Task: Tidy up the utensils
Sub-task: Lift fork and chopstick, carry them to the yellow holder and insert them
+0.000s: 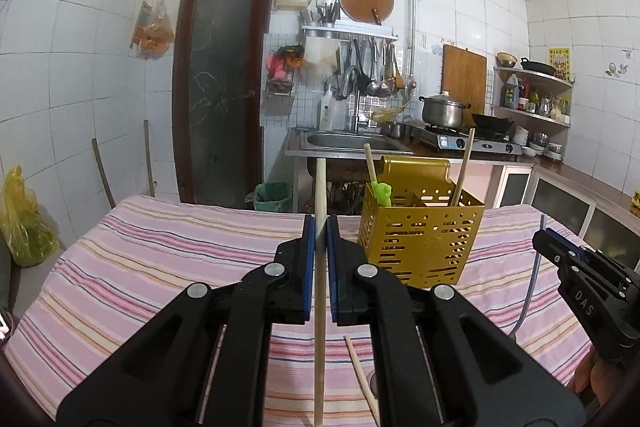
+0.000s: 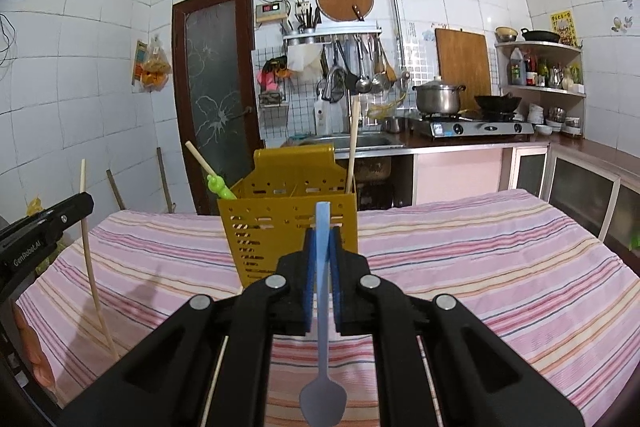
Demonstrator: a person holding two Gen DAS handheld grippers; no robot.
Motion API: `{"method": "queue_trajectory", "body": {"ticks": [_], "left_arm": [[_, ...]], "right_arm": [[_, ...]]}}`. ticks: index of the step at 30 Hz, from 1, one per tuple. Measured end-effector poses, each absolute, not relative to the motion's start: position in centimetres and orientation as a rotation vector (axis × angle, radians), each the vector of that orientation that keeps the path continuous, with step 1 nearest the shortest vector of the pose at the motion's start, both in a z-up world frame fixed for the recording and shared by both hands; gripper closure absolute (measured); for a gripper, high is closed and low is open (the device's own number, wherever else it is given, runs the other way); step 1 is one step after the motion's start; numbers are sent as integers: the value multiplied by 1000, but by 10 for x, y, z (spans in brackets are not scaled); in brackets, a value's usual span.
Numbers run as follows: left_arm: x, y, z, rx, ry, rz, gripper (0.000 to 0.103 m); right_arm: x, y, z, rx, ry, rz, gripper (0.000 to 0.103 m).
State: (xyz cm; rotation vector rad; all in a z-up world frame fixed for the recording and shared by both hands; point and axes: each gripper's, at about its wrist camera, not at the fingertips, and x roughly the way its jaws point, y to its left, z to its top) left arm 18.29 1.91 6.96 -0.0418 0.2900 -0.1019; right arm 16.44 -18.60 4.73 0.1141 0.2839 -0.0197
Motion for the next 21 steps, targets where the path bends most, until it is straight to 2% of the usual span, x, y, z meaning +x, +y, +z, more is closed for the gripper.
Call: {"method": "queue_trajectory", "body": {"ticks": [21], "left_arm": [[182,13,93,-56,247,-135,98]], "right_arm": [[166,-185,54,122,278,-19,96]]}}
